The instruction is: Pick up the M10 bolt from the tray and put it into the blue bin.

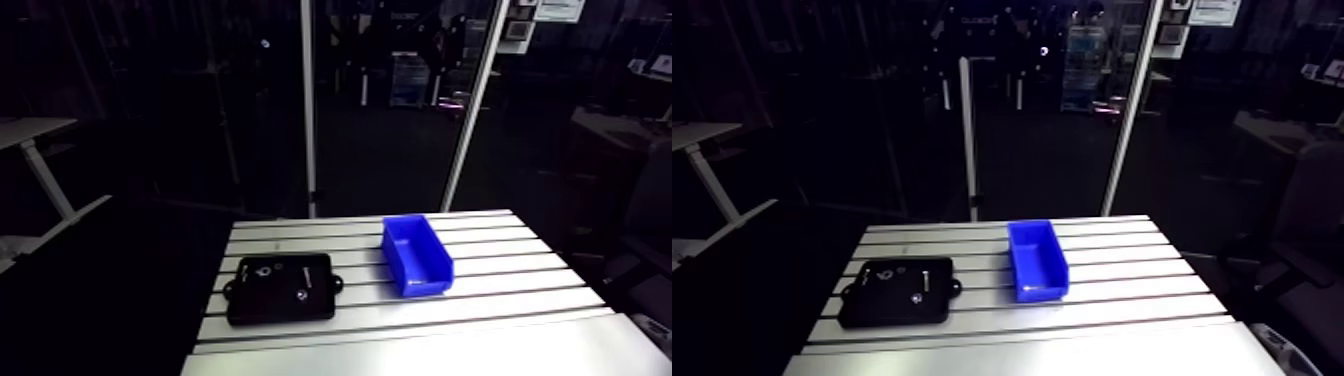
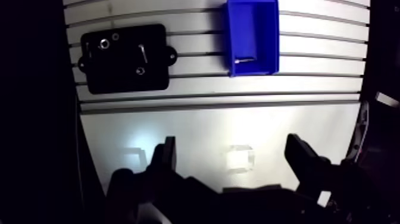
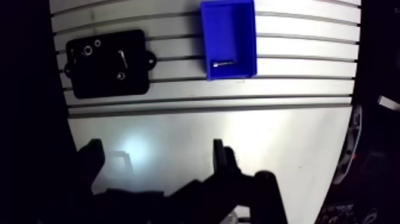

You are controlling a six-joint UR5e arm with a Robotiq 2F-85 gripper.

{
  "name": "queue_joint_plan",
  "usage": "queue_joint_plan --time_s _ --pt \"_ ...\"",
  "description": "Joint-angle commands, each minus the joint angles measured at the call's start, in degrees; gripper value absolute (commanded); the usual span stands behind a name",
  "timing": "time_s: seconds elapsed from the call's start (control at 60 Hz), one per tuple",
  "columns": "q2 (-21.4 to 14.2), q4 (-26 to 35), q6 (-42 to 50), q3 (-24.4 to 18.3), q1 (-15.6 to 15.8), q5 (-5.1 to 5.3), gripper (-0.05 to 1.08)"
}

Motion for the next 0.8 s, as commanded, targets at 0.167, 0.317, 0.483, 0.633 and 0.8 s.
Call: queue_joint_plan --time_s 0.167,0.317,0.483,0.633,0.8 --pt "-0.1 0.0 -0.1 0.1 -0.1 -0.18 0.01" --pt "-0.2 0.0 -0.1 0.1 -0.1 -0.09 0.01" --pt "-0.3 0.0 0.0 0.1 -0.1 0.24 0.01" --pt "-0.3 -0.2 0.0 0.6 0.2 0.78 0.01" --pt "-0.1 -0.3 0.1 1.1 0.3 0.86 0.01"
